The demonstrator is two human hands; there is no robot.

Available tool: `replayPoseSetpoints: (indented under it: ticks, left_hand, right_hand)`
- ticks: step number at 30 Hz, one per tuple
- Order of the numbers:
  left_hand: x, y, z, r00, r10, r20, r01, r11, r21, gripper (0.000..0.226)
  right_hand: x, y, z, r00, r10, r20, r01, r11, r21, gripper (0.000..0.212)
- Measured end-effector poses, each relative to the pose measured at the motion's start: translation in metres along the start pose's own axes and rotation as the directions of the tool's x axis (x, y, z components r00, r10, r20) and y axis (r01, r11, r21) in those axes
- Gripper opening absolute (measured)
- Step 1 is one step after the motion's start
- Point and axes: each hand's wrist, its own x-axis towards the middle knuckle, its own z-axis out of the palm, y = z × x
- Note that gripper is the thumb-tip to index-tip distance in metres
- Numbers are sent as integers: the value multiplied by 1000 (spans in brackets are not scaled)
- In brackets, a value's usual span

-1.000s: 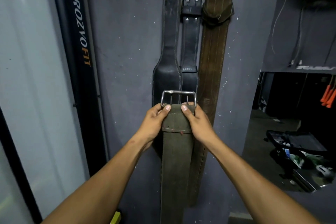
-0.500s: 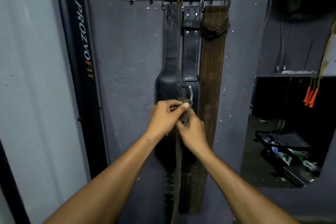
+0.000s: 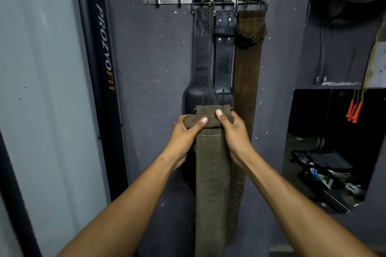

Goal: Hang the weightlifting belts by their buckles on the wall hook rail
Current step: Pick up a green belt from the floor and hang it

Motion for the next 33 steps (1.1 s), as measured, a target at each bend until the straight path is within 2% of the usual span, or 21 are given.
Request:
replayPoseSetpoints:
  ticks: [1,3,5,8,11,15,18,21,24,26,29,33]
  left_hand:
    - [-1,-2,0,1000,0,29,1,1000,-16,48]
    - [-4,-5,-1,996,22,84,-27,998,59,30]
    - [-6,-5,0,991,63,121,-84,980,178,22]
    - [-4,-5,4,985,107,138,-131,975,180,10]
    - [1,-1,7,977,99,190,-116,990,80,10]
    - [0,-9,13,978,95,184,-83,994,-69,28]
    - [-17,-45,15,968,-15,251,21,1000,-23,34]
    - [-51,-107,1,909,-243,338,205,968,146,25]
    - [-88,-164,-12,856,-434,280,358,889,285,33]
    - [-97,-177,-17,847,-482,225,410,861,300,40]
    - [-81,-162,-16,866,-450,218,389,880,274,36]
    - [-26,-88,4,945,-254,205,222,961,167,22]
  right_hand:
    - [0,1,-1,1000,14,7,-14,1000,-25,32]
    - [0,4,-4,998,55,17,-54,996,-68,34]
    - [3,5,-9,997,74,-1,-74,988,-137,41]
    - [7,-1,-18,999,37,1,-35,949,-315,57]
    - [9,-5,-26,997,-20,73,39,962,-270,61]
    - [9,-12,-26,975,-207,78,219,951,-220,39]
    - [21,-26,-22,951,-299,81,310,921,-238,32]
    - [40,-49,-22,943,-326,59,330,909,-256,28]
    - [59,-66,-26,935,-354,1,344,907,-242,22]
    - [67,-72,-27,933,-360,-8,349,909,-227,18]
    - [71,-69,-27,932,-362,-24,348,912,-219,13]
    - [68,-55,-24,941,-339,10,333,916,-226,11]
